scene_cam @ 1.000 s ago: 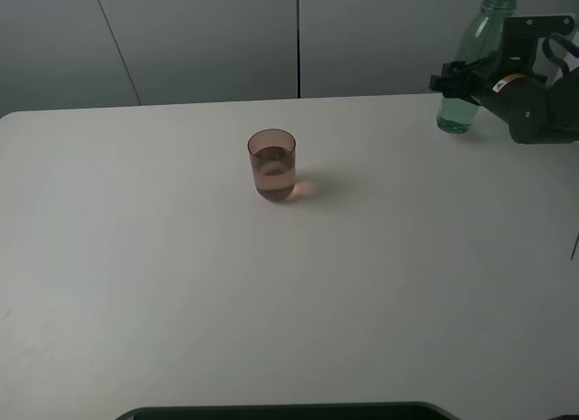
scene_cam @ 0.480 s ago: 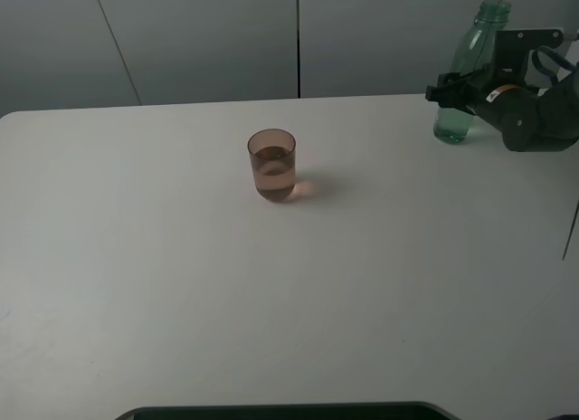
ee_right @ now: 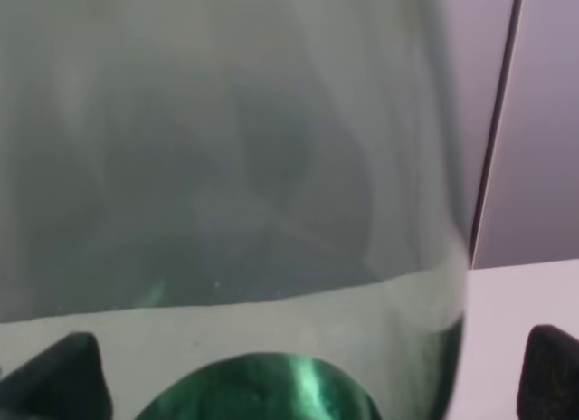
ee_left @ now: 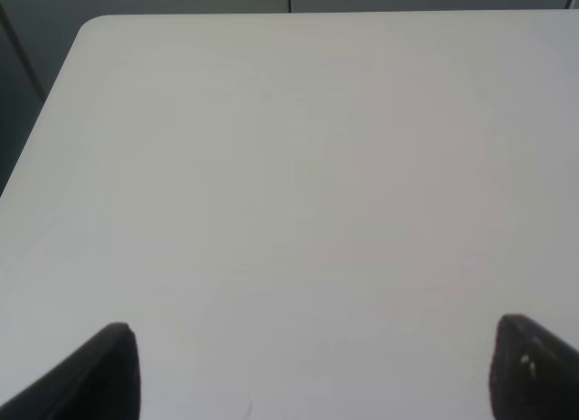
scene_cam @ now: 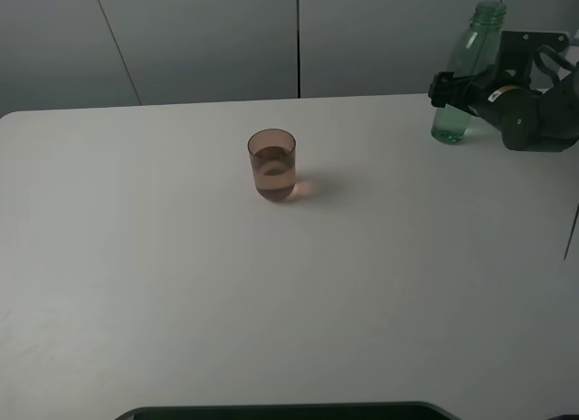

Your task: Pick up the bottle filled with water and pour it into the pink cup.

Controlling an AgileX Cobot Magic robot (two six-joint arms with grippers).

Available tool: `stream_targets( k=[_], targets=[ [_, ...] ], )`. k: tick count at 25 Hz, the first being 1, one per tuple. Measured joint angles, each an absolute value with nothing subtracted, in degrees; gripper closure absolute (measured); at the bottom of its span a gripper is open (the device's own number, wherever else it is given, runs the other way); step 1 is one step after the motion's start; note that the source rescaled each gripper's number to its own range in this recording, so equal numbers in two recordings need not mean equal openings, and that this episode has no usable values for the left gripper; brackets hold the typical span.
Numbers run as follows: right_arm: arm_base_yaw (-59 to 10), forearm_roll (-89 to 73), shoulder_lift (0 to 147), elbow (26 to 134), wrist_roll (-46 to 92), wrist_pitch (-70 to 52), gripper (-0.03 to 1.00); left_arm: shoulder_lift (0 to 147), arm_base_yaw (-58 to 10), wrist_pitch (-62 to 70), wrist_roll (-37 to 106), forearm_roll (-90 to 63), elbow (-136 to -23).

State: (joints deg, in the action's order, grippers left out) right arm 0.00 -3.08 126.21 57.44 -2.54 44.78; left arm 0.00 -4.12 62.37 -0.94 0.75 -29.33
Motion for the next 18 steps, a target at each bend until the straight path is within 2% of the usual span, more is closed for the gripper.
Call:
stream_targets(
  k=[5,18],
  targets=[
    [0.00,-3.83,123.61,57.44,-2.64,43.92,-0.03,0.00,-4.12,62.37,-0.94,0.75,-29.33],
    [0.00,-3.83,104.84,57.84,0.61,39.75,-0.03,0.00,-4.12,62.37,-0.94,0.75,-29.33]
  ],
)
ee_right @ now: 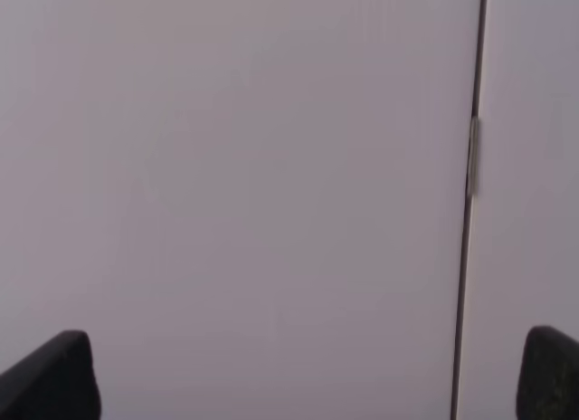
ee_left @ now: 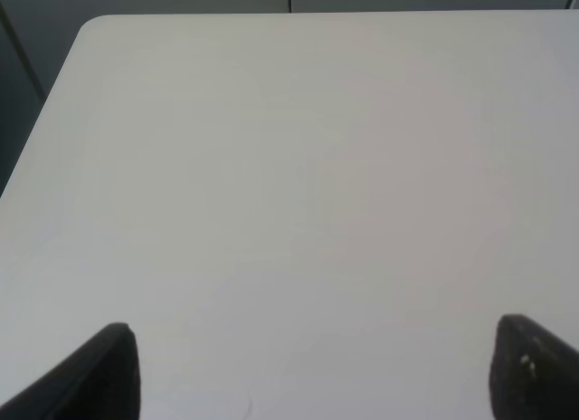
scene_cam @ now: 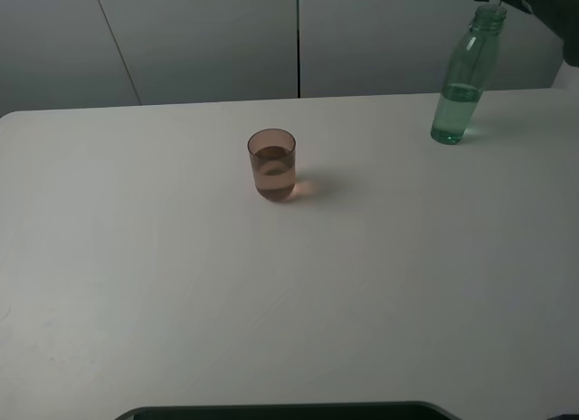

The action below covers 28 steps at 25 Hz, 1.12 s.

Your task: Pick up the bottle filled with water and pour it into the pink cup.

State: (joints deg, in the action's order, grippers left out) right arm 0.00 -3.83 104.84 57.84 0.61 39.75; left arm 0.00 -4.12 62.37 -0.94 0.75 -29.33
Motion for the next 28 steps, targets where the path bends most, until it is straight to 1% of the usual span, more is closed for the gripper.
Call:
stream_targets(
  k=[2,4,5,11,14,17,21,24,28],
  targets=[
    [0.00,-3.83,102.06,59.55,0.88,34.16,-0.03,0.00,-4.12,62.37,-0.94,0.75,-29.33],
    [0.00,-3.61,99.21,63.91,0.98,21.68,-0.03,0.00,-4.12,62.37,-0.94,0.75,-29.33],
    [0.00,-3.49,98.18,67.28,0.98,14.42,-0.03,0.00,-4.12,62.37,-0.94,0.75,-29.33],
    [0.00,-3.83,96.13,90.84,0.98,-42.15,-0.03,0.00,-4.12,62.37,-0.94,0.75,-29.33],
    [0.00,-4.05,96.09,98.10,1.10,-60.34,-0.03,0.00,-4.12,62.37,-0.94,0.75,-29.33],
    [0.00,-4.05,95.25,100.39,1.10,-67.95,-0.03,0.00,-4.12,62.37,-0.94,0.75,-29.33],
    [0.00,-4.05,92.66,99.99,1.10,-69.41,-0.03,0.00,-4.12,62.37,-0.94,0.75,-29.33],
    [0.00,-5.20,88.50,96.34,1.20,-69.51,-0.03,0.00,-4.12,62.37,-0.94,0.75,-29.33],
    [0.00,-6.75,80.34,87.93,3.02,-69.65,-0.03,0.00,-4.12,62.37,-0.94,0.75,-29.33]
  ],
)
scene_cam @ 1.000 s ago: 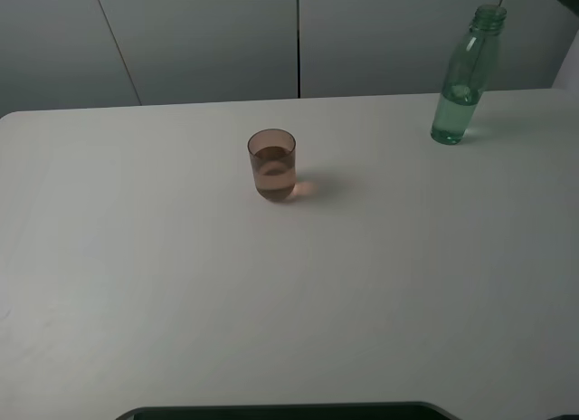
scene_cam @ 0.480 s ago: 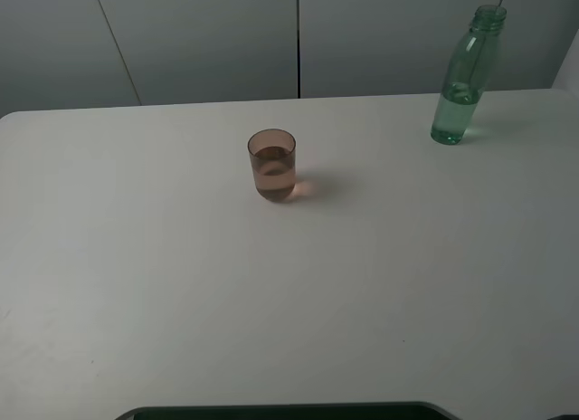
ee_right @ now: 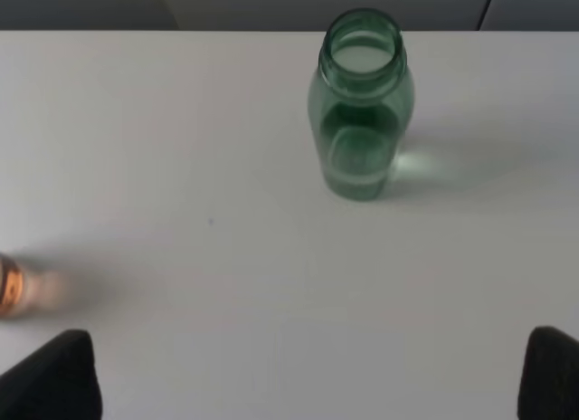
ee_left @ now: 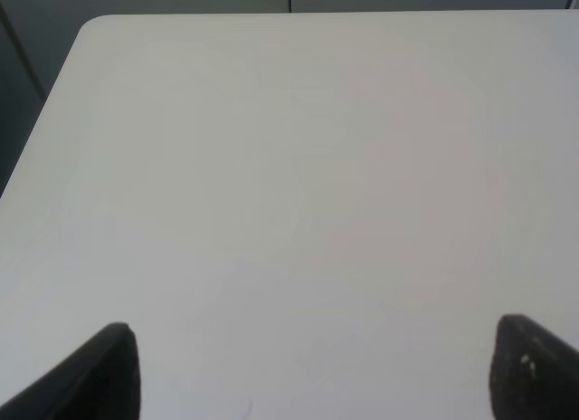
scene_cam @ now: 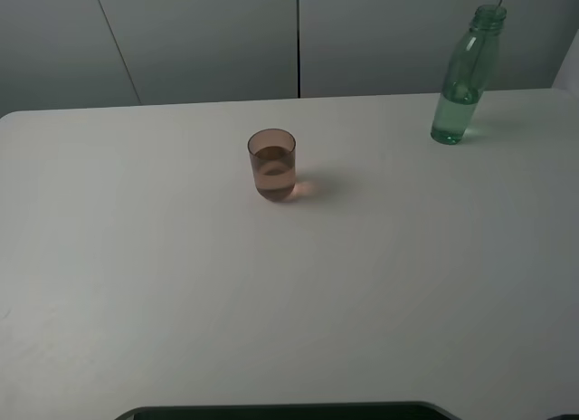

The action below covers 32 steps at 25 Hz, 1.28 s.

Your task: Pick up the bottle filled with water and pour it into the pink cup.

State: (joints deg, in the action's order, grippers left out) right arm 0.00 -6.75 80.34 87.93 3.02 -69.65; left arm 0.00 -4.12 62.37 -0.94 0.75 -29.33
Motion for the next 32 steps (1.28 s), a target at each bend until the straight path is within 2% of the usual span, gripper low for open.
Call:
stream_targets(
  k=[16,23,32],
  targets=[
    [0.00,-5.89,42.08,50.81,2.67,-70.26,-0.03,0.00,-4.12,62.37,-0.94,0.75,-29.33],
    [0.00,-5.37,28.61,39.87,2.55,-67.89,-0.03,0.00,-4.12,62.37,-1.06,0.75,-29.33],
    [0.00,-4.64,10.81,31.24,2.55,-65.17,-0.03,0.00,-4.12,62.37,-1.19,0.75,-29.33]
  ],
)
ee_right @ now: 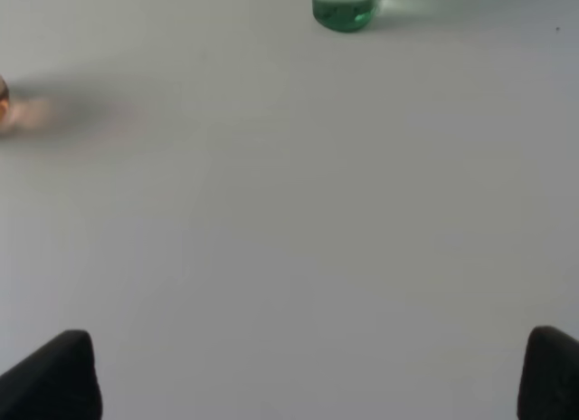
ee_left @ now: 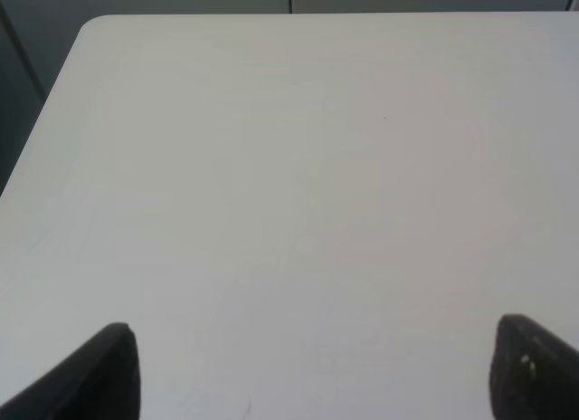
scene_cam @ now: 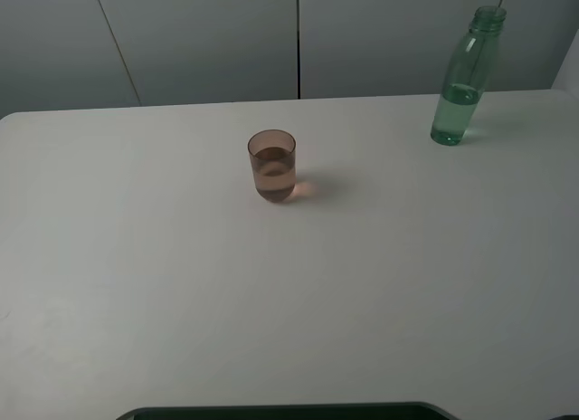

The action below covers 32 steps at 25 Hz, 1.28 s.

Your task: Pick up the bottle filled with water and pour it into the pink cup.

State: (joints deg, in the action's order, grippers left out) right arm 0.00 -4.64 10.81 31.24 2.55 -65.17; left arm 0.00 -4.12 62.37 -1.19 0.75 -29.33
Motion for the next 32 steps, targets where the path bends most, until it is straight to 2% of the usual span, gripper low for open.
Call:
stream_targets(
  k=[5,32],
  targets=[
    [0.00,-3.87,0.63,30.11,2.55,-64.72,-0.03,-0.10,-4.12,62.37,-1.19,0.75,-29.33],
    [0.00,-3.87,0.25,29.98,1.42,-64.72,-0.03,0.00,-4.12,62.37,-1.19,0.75,-29.33]
  ],
)
